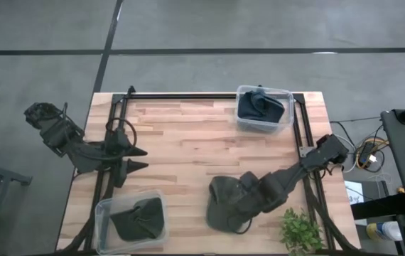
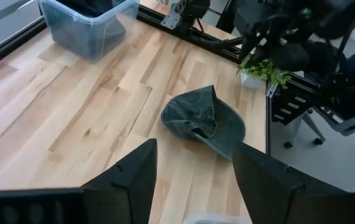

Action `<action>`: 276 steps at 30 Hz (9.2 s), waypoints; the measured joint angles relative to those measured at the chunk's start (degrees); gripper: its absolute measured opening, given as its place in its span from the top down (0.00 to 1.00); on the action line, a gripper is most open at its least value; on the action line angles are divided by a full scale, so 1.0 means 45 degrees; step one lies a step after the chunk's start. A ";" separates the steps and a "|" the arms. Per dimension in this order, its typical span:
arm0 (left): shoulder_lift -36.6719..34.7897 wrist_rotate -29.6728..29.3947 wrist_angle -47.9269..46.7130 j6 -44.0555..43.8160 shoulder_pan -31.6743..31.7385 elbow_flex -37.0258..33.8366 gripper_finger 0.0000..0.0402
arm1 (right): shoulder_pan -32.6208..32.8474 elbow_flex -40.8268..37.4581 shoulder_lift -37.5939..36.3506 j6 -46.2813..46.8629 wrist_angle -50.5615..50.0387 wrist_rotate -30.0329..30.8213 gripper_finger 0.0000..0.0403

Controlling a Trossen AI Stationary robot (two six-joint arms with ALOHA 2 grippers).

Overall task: Pick & Place hat
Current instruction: Put the gray cap into the bottom transparent bin

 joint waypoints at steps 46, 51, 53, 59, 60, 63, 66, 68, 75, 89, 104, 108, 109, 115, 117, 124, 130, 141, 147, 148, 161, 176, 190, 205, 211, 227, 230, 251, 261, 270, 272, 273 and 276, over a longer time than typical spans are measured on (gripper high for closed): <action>-0.0213 0.1462 0.1298 0.2458 -0.0005 -0.0010 0.50 | 0.1025 -0.7726 -0.0005 0.8399 0.9489 0.0792 0.48; -0.0251 0.1466 0.1297 0.2505 -0.0005 -0.0010 0.50 | 0.0698 -0.8408 -0.0005 0.8200 1.0773 0.0801 0.48; -0.0266 0.1462 0.1297 0.2593 -0.0005 -0.0005 0.50 | 0.0552 -0.8763 -0.0005 0.7947 1.1481 0.0866 0.48; -0.0269 0.1467 0.1297 0.2689 -0.0005 -0.0005 0.50 | 0.0342 -0.9695 -0.0033 0.7959 1.3020 0.1409 0.57; -0.0269 0.1473 0.1295 0.2693 -0.0005 -0.0005 0.50 | 0.0339 -0.9809 -0.0054 0.7965 1.3142 0.1435 0.60; -0.0269 0.1477 0.1292 0.2694 -0.0005 -0.0005 0.50 | 0.0337 -1.0011 -0.0083 0.8229 1.3287 0.1421 0.71; -0.0269 0.1481 0.1292 0.2694 -0.0005 -0.0005 0.50 | 0.0339 -1.0039 -0.0097 0.8209 1.3445 0.1472 0.85; -0.0269 0.1481 0.1292 0.2699 -0.0005 -0.0005 0.50 | 0.0317 -0.9943 -0.0102 0.7952 1.3651 0.1603 0.94; -0.0274 0.1486 0.1287 0.2694 -0.0005 -0.0005 0.50 | 0.0329 -0.9367 -0.0521 0.7191 1.3355 0.3437 0.97; -0.0273 0.2852 0.1292 0.1867 0.0000 -0.0005 0.50 | 0.0327 -0.7174 -0.2187 0.4832 1.0624 0.6632 0.97; 0.0065 0.5078 0.0582 -0.0384 -0.0015 -0.0033 0.50 | 0.0337 -0.3291 -0.2008 0.0522 1.0568 1.0296 0.97; 0.0068 0.5106 0.0544 -0.0774 -0.0015 -0.0034 0.50 | 0.0332 -0.2611 -0.1673 -0.0053 1.0564 1.1008 0.97; 0.0089 0.5042 0.0586 -0.0764 -0.0018 -0.0034 0.50 | 0.0327 -0.2478 -0.1615 -0.0142 1.0561 1.1359 0.97; 0.0425 0.4673 0.1746 0.0387 -0.0019 -0.0034 0.50 | 0.0327 -0.2049 -0.1505 -0.0551 1.0710 1.3452 0.97; 0.0556 0.4582 0.2543 0.1154 -0.0019 -0.0034 0.50 | 0.0327 -0.1979 -0.1520 -0.0770 1.0956 1.4011 0.97; 0.1196 0.1666 0.4189 0.3387 -0.0015 -0.0034 0.50 | 0.0327 -0.1909 -0.1520 -0.2582 1.2732 1.5450 0.97; 0.1672 -0.1008 0.4305 0.4505 0.0037 -0.0039 0.50 | 0.0303 -0.1952 -0.1520 -0.3471 1.3268 1.6152 0.97; 0.1660 -0.3276 0.5837 0.6015 0.0149 -0.0015 0.50 | 0.0274 -0.1967 -0.1520 -0.3521 1.3447 1.6476 0.97; 0.1693 -0.3251 0.5935 0.6324 0.0458 -0.0015 0.50 | 0.0264 -0.1972 -0.1504 -0.3522 1.3458 1.6487 0.97; 0.1710 -0.3202 0.5948 0.6327 0.0521 -0.0015 0.50 | 0.0258 -0.1967 -0.1416 -0.3525 1.3554 1.6523 0.97; 0.1815 -0.2444 0.5808 0.6225 0.1015 -0.0015 0.50 | 0.0162 -0.1889 -0.1077 -0.4362 1.4277 1.6515 0.97; 0.1834 -0.1710 0.5639 0.5909 0.1886 -0.0019 0.55 | 0.0157 -0.1797 -0.1030 -0.7042 1.6531 1.6113 0.97; 0.1810 -0.0967 0.5366 0.6393 0.1953 -0.0029 0.99 | 0.0157 -0.1797 -0.1030 -0.8222 1.6483 1.4769 0.93; 0.0043 -0.0027 0.3928 0.6652 0.1977 0.0058 0.99 | 0.0474 -0.1802 -0.1049 -0.9249 1.5808 0.6239 0.60; -0.1154 0.4938 0.4495 0.6661 0.1967 0.0053 0.99 | 0.0937 -0.1806 -0.1054 -0.7028 1.3294 0.6202 0.61; -0.0994 1.3129 0.9616 0.5313 0.1953 -0.0064 0.99 | 0.0978 -0.2195 -0.1054 -0.5080 1.1121 0.7150 0.70; -0.0685 1.2222 0.8131 0.4076 0.1946 -0.0073 0.99 | 0.0974 -0.2195 -0.1054 -0.5080 1.1116 0.7150 0.69; 0.0252 1.0267 -0.0733 -0.3220 -0.0981 -0.1105 0.99 | 0.0978 -0.2195 -0.1053 -0.5069 1.1137 0.7138 0.71; -0.0428 0.9072 -0.0925 -0.4157 -0.1691 -0.2903 0.99 | 0.0978 -0.2195 -0.1051 -0.5034 1.1285 0.7131 0.71; -0.1068 0.9574 -0.0910 -0.5225 -0.1761 -0.4280 0.99 | 0.0978 -0.2195 -0.1049 -0.5036 1.1471 0.7124 0.71; -0.1120 0.9757 -0.0775 -0.5252 -0.1801 -0.4569 0.99 | 0.0978 -0.2195 -0.1049 -0.5036 1.1471 0.7121 0.71; -0.1139 0.9868 -0.0645 -0.5246 -0.1802 -0.4711 0.99 | 0.0978 -0.2195 -0.1049 -0.5036 1.1471 0.7121 0.71; -0.1153 1.0081 -0.0269 -0.5173 -0.1802 -0.5112 0.99 | 0.0978 -0.2195 -0.1049 -0.5036 1.1471 0.7126 0.71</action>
